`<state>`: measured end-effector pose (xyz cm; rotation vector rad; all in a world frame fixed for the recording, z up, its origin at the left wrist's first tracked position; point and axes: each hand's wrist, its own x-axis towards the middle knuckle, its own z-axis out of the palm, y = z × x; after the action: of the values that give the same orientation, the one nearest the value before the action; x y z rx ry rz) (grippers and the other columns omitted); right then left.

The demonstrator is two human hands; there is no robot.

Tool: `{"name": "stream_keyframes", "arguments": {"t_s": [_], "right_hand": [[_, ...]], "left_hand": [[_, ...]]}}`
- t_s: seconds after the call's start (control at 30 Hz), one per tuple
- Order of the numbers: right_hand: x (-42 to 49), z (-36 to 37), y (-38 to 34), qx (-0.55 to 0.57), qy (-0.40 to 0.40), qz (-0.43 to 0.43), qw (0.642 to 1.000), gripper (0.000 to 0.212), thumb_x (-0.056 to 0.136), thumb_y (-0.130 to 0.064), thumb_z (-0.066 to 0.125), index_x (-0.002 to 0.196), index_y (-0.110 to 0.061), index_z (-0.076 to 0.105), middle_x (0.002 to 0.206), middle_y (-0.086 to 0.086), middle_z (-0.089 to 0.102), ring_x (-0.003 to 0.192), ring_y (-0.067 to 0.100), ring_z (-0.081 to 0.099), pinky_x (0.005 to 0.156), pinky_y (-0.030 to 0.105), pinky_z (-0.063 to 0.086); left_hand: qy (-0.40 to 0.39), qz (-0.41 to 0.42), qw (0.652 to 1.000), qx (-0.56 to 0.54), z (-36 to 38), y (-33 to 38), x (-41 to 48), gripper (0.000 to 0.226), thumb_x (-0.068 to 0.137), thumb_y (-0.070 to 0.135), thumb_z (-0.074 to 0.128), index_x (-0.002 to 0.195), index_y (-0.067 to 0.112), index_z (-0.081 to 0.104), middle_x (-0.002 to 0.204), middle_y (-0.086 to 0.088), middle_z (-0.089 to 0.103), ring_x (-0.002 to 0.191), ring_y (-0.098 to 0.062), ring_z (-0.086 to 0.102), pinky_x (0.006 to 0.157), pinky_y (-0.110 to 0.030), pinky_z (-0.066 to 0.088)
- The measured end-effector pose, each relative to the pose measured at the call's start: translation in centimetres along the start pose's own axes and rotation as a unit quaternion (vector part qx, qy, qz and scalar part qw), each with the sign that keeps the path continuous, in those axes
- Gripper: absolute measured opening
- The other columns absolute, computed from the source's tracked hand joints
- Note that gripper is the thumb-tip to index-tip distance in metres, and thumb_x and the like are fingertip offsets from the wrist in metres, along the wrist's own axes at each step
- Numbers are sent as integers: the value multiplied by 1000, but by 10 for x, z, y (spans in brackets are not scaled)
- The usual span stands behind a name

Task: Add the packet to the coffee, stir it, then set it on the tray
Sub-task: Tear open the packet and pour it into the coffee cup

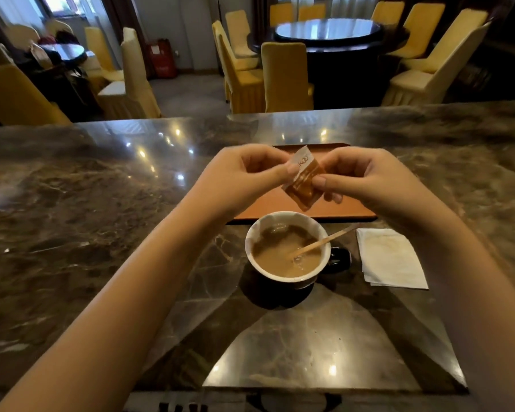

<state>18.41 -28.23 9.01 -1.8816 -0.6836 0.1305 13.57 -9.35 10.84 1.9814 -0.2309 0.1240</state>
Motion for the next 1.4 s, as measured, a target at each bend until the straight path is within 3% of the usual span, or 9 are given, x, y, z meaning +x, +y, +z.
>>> {"name": "stream_keyframes", "arguments": {"t_s": [0.07, 0.27, 0.4, 0.53, 0.83, 1.07, 1.17, 1.27, 1.4], "right_hand": [[-3, 3, -4, 38, 19, 6, 999, 16, 81, -13, 63, 96, -6, 65, 85, 9, 70, 67, 14, 63, 59, 19, 52], [-10, 15, -21, 75, 47, 18, 996, 13, 81, -12, 63, 93, -6, 63, 81, 7, 71, 67, 16, 70, 59, 22, 55], [-16, 18, -34, 13, 75, -6, 997, 10, 82, -22, 63, 88, -15, 64, 78, -2, 67, 62, -1, 62, 55, 12, 50], [-19, 21, -44, -18, 125, -23, 992, 11, 85, -24, 61, 89, -14, 65, 71, -3, 64, 57, 1, 56, 53, 14, 48], [-26, 36, -56, 13, 117, -28, 993, 2, 82, -16, 63, 80, -16, 64, 69, -6, 63, 57, 2, 61, 54, 14, 52], [-27, 39, -64, 42, 86, -32, 995, 2, 82, -15, 64, 83, -16, 65, 73, -4, 66, 60, 2, 64, 55, 15, 53], [-28, 41, -64, 52, 46, -30, 997, 6, 83, -13, 62, 88, -15, 66, 75, -1, 67, 62, 4, 65, 56, 15, 53], [-32, 40, -57, 9, 51, -32, 998, 9, 85, -14, 60, 88, -19, 66, 74, -5, 67, 63, 3, 65, 57, 14, 53], [-41, 27, -30, -131, 167, -12, 977, 12, 85, -18, 60, 95, -15, 67, 77, -11, 63, 64, 3, 59, 57, 8, 47]], "left_hand": [[8, -6, 999, -33, 1, -1, -12, 12, 78, 24, 66, 90, 25, 67, 81, 13, 72, 74, 4, 65, 61, -5, 45], [118, 4, 992, -36, 9, 1, -29, 8, 80, 18, 66, 88, 16, 69, 82, 0, 72, 76, -7, 67, 68, -16, 52], [155, 15, 988, -16, 6, 5, -37, 8, 81, 18, 66, 87, 14, 69, 81, -2, 72, 77, -10, 67, 72, -20, 54], [137, 7, 991, -6, 1, 8, -44, 9, 81, 18, 66, 87, 14, 69, 83, 0, 72, 77, -8, 68, 71, -17, 54], [107, 4, 992, -71, -7, 14, -54, 9, 79, 19, 66, 87, 22, 70, 80, 6, 74, 77, -7, 69, 64, -12, 51], [106, -13, 991, -82, -17, 13, -58, 10, 80, 20, 65, 89, 18, 70, 81, 2, 74, 77, -9, 69, 62, -11, 50], [117, -21, 989, -85, -21, 9, -64, 7, 80, 19, 66, 85, 21, 70, 78, 8, 74, 72, -2, 67, 56, -6, 45], [149, -51, 984, -86, -25, -3, -74, 8, 79, 19, 66, 85, 24, 69, 77, 8, 72, 69, 4, 64, 53, -5, 44], [181, -111, 974, -74, -33, -30, -93, 11, 80, 21, 65, 88, 27, 68, 84, 10, 71, 73, 4, 65, 54, -8, 47]]}}
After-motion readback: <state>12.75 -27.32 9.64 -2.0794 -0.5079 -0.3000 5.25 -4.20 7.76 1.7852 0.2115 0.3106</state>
